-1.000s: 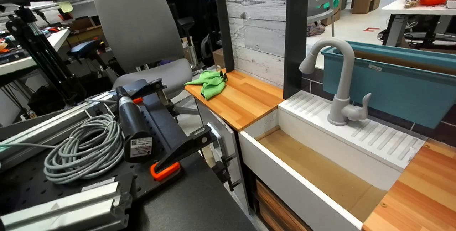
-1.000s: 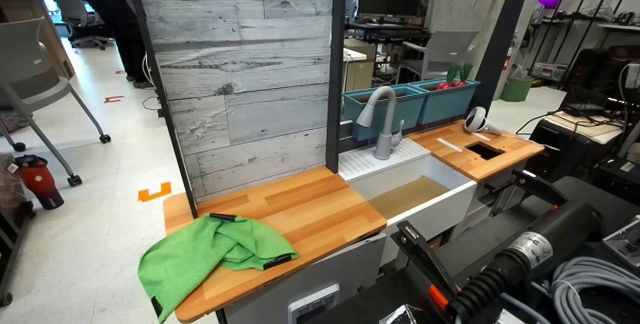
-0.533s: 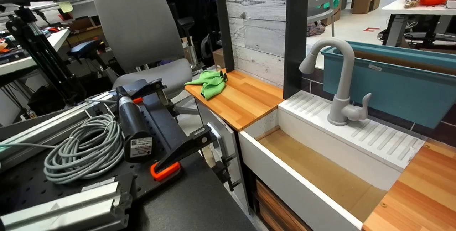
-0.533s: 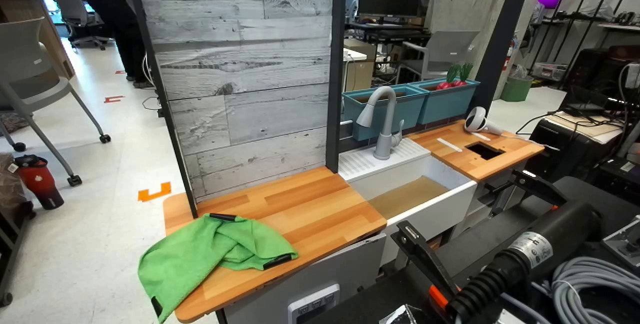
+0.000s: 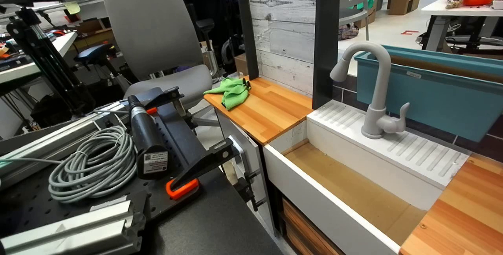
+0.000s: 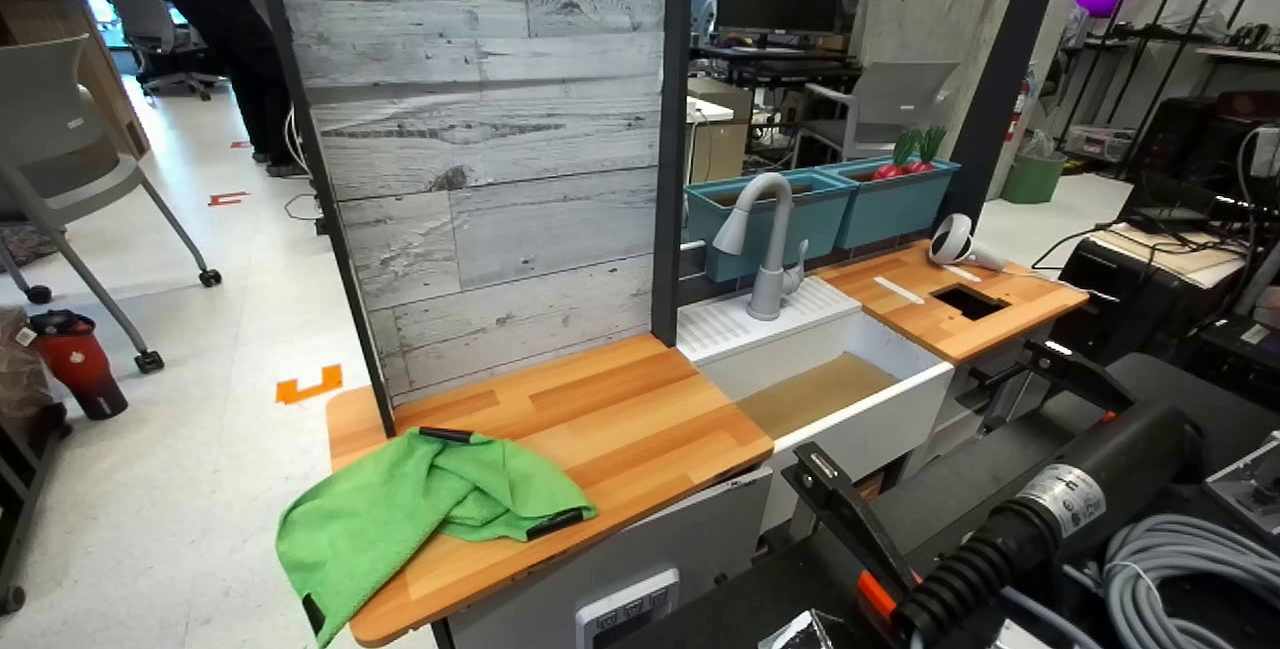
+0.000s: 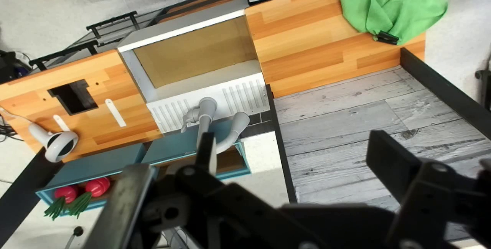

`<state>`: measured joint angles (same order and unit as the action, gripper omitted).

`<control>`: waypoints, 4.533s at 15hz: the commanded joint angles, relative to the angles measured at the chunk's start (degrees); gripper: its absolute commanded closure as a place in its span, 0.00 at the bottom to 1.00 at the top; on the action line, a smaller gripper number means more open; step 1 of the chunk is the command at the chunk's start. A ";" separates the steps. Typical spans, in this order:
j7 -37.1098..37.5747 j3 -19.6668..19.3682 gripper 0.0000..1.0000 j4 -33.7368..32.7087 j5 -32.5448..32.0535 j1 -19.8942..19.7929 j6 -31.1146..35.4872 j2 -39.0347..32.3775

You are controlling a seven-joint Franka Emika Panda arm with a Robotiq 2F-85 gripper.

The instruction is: Move the green cloth to the right

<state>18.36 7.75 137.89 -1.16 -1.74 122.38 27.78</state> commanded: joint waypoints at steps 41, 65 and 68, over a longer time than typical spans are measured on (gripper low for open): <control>0.14 -0.35 0.00 -0.08 -0.20 0.38 -0.09 -0.04; 10.32 5.94 0.00 4.57 4.25 11.85 38.66 -35.91; 9.40 4.30 0.00 5.80 5.07 13.58 37.20 -35.31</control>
<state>28.41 13.58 143.63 3.15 10.26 159.71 -7.75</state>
